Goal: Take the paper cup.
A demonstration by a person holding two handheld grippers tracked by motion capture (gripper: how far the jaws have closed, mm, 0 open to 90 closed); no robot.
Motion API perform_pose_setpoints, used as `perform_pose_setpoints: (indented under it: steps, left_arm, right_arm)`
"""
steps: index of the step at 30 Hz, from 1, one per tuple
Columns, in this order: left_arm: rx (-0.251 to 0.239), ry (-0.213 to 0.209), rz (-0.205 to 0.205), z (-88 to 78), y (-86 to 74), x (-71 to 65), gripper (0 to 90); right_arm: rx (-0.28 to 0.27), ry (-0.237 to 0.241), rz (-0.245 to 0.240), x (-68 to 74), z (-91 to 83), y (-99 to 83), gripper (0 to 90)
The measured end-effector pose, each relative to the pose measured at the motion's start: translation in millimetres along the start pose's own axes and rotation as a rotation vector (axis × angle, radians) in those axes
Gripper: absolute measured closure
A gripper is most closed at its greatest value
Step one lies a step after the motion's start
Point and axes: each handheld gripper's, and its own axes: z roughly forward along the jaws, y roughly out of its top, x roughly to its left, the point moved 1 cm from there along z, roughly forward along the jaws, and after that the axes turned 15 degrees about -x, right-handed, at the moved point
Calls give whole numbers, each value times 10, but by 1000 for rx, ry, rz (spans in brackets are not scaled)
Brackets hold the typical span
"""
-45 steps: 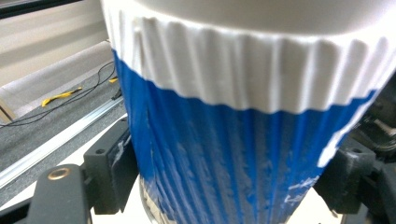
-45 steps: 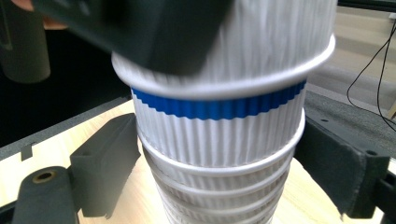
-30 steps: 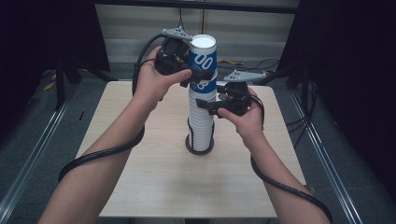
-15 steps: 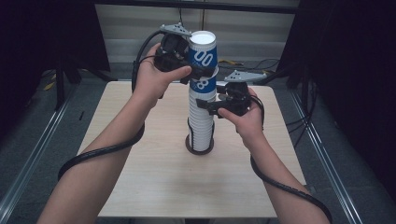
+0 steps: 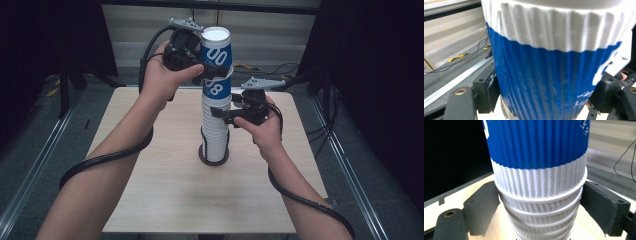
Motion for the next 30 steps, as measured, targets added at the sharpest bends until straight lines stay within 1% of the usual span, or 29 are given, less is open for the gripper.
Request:
perform_pose_setpoints:
  steps: [2,3,9,11,13,14,15,16,19,23,24,25,26,27,30]
  left_arm:
    - [-1,1,0,-7,11,2,235]
    - [-3,0,-6,-9,15,0,236]
    - [-7,6,2,-55,69,9,235]
    - [-7,16,4,-81,95,16,235]
    - [-16,12,-1,-110,126,28,235]
    - [-19,17,0,-124,141,29,235]
    - [-19,19,10,-143,159,34,235]
    - [-22,19,6,-162,177,36,235]
    - [-19,20,12,-200,199,43,235]
    - [-15,22,9,-265,186,62,235]
    - [-20,22,1,-280,181,63,235]
    - [-29,25,2,-307,172,71,235]
    - [-32,19,0,-334,162,86,235]
    - [-41,25,-12,-368,144,99,235]
    - [-40,36,-16,-447,103,148,235]
  right_arm:
    - [-9,4,5,-7,0,-10,149]
    - [-6,3,3,-7,0,-7,149]
    - [9,1,2,-3,6,14,149]
    - [10,-1,3,-2,2,12,149]
    - [8,0,1,-2,2,11,149]
    - [10,0,1,-2,0,13,149]
    - [10,0,1,-2,0,13,149]
    - [10,1,1,-1,2,13,149]
    - [10,1,-1,-3,1,13,149]
    - [8,2,-3,-5,-1,8,149]
    - [8,1,-3,-4,-1,8,149]
    - [8,1,-2,-3,0,8,149]
    - [8,1,-3,-4,-1,8,149]
    - [7,1,-3,-4,-1,7,149]
    - [5,3,-5,-7,-3,4,149]
